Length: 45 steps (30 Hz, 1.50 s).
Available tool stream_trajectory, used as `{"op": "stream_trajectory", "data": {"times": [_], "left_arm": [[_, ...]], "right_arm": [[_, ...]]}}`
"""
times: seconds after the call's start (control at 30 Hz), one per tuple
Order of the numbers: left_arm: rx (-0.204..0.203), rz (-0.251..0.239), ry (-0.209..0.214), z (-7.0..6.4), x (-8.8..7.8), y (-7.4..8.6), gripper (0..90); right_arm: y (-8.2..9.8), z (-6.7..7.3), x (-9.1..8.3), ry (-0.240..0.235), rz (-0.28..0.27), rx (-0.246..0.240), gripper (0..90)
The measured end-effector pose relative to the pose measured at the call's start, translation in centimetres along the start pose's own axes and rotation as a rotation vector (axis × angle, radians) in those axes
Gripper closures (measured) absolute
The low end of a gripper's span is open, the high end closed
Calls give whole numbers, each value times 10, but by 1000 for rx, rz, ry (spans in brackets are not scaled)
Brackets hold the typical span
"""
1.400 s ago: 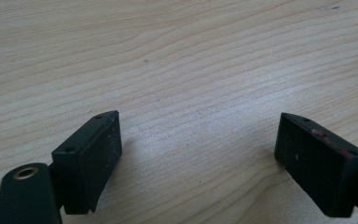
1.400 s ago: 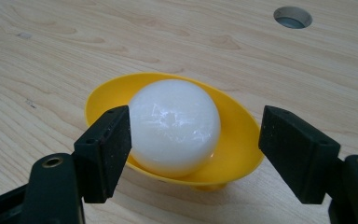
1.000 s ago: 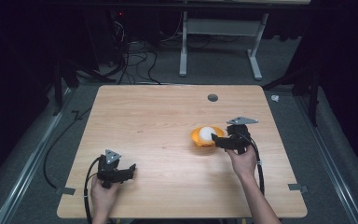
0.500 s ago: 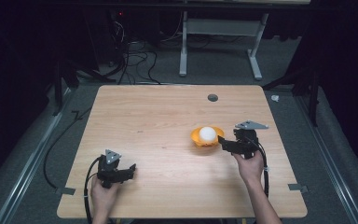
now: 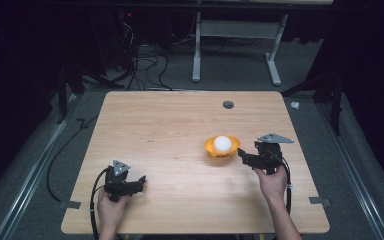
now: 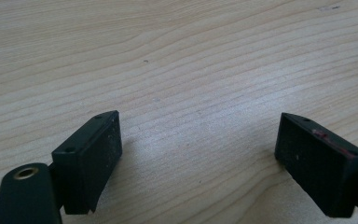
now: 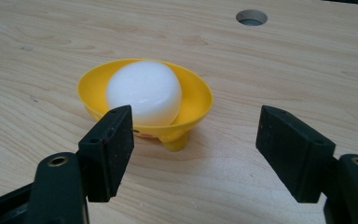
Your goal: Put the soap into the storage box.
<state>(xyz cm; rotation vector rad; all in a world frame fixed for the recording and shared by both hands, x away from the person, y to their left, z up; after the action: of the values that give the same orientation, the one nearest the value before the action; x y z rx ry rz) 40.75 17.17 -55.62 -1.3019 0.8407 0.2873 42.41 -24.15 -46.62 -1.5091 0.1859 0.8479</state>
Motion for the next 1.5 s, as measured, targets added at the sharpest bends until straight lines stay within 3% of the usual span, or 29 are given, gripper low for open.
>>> {"op": "stream_trajectory", "data": {"times": [0.57, 1.5], "left_arm": [[1, 2, 0, 0, 0, 0, 151], [1, 2, 0, 0, 0, 0, 151]], "right_arm": [[18, -2, -7, 0, -3, 26, 294], [48, 3, 7, 1, 55, 40, 295]]}}
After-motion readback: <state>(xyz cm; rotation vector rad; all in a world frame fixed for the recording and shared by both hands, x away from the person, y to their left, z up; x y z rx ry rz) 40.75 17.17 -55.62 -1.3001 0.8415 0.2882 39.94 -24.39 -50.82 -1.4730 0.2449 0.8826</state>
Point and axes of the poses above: each handheld gripper's, and its own axes: x roughly forward along the jaws, y roughly out of its underside, z roughly to its left, the point moved 7 cm from there along x, roughly forward along the jaws, and after that the axes turned 4 degrees about -y, right-handed, at the moved point
